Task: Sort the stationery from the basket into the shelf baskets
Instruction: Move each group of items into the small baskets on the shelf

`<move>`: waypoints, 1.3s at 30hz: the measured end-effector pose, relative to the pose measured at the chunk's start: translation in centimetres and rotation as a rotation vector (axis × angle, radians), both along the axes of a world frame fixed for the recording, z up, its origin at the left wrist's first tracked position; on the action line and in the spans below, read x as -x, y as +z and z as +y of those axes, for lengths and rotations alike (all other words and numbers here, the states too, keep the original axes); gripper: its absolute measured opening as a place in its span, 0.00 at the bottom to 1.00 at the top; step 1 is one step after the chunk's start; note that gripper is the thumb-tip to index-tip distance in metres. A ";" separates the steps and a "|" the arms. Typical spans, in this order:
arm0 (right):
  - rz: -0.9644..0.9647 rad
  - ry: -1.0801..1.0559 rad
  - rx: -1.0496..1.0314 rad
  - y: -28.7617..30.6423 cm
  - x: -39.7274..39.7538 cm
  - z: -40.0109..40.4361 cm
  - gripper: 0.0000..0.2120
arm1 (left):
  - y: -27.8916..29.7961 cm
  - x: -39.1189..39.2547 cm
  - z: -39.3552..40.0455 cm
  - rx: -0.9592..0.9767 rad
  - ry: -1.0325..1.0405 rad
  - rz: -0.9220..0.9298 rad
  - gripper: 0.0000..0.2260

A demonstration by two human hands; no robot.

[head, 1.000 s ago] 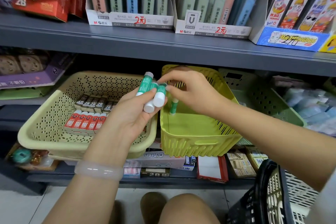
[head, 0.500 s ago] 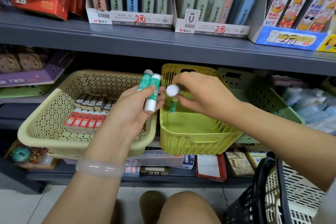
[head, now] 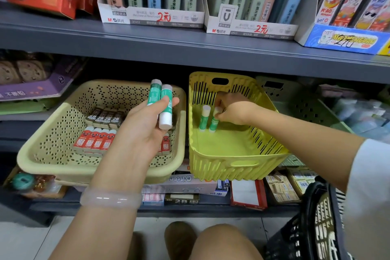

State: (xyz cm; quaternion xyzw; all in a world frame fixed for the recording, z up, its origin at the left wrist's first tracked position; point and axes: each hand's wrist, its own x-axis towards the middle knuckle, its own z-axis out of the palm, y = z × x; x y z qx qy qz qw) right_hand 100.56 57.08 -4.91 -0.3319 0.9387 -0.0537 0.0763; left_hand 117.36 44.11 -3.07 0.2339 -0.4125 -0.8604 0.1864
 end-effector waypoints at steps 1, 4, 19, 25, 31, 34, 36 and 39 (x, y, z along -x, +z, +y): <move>0.004 0.005 0.004 -0.1 0.2 -0.2 0.10 | 0.0 0.0 0.0 -0.002 -0.004 0.000 0.06; 0.009 0.024 0.024 -0.5 0.4 -0.6 0.12 | -0.2 0.2 0.0 0.009 -0.021 -0.012 0.06; -0.714 0.104 0.803 4.6 -10.2 -1.5 0.11 | 0.6 0.8 2.0 -0.033 -0.039 0.071 0.11; -0.680 0.013 0.912 4.8 -9.3 -0.2 0.02 | 0.3 0.6 1.9 0.040 0.012 0.034 0.05; -0.341 -0.112 0.754 4.6 -4.5 3.9 0.10 | -0.3 0.3 1.1 0.136 0.131 -0.080 0.07; -0.078 -0.043 0.194 3.6 -2.6 3.8 0.14 | -0.1 0.5 0.7 0.067 0.107 -0.084 0.10; 0.006 -0.017 -0.022 2.8 -1.9 2.9 0.14 | 0.0 0.4 0.7 0.070 0.074 -0.076 0.09; 0.020 -0.016 -0.127 1.8 -1.1 1.5 0.10 | 0.0 0.3 0.8 0.113 0.070 -0.085 0.06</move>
